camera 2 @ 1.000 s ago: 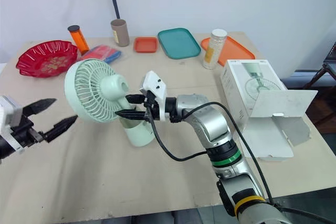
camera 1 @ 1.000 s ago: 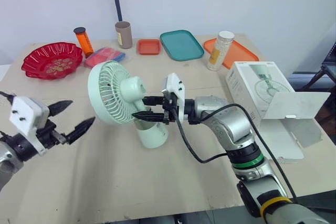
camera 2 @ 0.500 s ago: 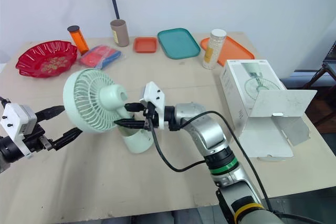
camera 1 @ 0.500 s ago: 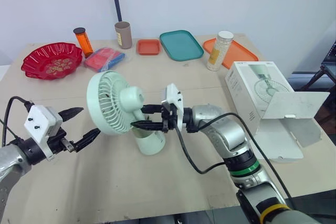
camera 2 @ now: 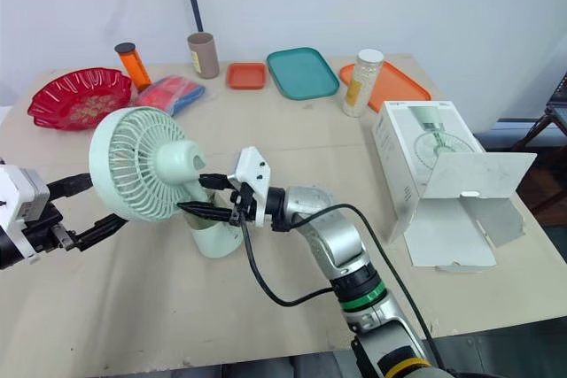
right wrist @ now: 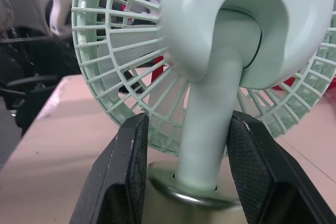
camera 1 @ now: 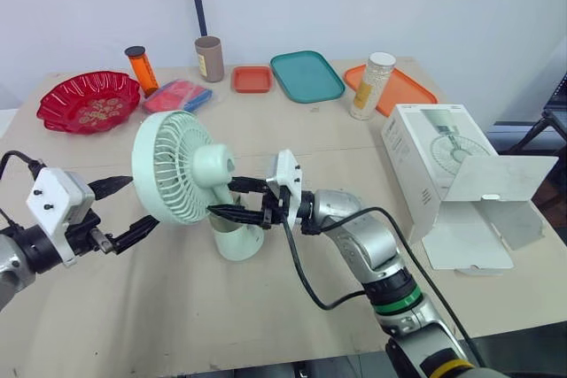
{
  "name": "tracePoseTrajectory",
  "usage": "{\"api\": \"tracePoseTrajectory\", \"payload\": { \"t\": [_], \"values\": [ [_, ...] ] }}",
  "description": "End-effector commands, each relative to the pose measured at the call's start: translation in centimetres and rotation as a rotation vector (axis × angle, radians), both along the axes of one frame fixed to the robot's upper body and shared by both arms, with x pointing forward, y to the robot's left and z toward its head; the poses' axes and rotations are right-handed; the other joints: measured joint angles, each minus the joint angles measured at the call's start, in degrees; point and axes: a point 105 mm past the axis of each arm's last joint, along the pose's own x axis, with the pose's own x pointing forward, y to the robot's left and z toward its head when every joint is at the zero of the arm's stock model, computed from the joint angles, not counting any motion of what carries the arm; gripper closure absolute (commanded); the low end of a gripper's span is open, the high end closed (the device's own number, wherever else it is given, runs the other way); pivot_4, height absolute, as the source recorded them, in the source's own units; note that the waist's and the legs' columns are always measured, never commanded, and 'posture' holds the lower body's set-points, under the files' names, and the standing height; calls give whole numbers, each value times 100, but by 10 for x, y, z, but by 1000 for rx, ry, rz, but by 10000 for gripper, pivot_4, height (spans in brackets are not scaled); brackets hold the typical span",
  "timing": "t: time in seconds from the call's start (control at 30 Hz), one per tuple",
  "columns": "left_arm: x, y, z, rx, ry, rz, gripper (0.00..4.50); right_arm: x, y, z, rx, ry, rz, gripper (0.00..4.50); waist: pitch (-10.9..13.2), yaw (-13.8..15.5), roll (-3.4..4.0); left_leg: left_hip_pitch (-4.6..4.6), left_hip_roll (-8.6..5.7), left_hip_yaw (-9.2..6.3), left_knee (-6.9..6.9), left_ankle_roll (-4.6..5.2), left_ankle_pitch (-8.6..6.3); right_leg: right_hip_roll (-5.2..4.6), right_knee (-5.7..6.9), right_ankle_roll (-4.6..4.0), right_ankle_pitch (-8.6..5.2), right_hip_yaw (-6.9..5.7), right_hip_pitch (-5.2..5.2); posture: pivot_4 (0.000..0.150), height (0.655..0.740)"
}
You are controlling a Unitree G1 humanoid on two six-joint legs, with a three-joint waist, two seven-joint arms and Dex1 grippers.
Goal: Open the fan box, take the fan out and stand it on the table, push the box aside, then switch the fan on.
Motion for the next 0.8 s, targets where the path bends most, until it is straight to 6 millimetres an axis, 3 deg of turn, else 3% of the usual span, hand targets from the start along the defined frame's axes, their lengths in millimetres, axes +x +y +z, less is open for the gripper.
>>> {"api": "tracePoseTrajectory", "payload": {
  "t": [0.03,0.8],
  "values": [
    [-1,-5,12,23,-45,-19,1160,-4,0,-1,11,-78,-1,23922,-1,0,1,1,0,0,0,0,0,0,1,0,0,0,0,1500,7400],
    [6,-14,9,-15,-70,-18,1160,1,-33,-9,-99,-80,-47,23922,-5,1,1,30,2,3,1,-1,1,2,4,-3,2,2,26,1500,7400]
  ]
}}
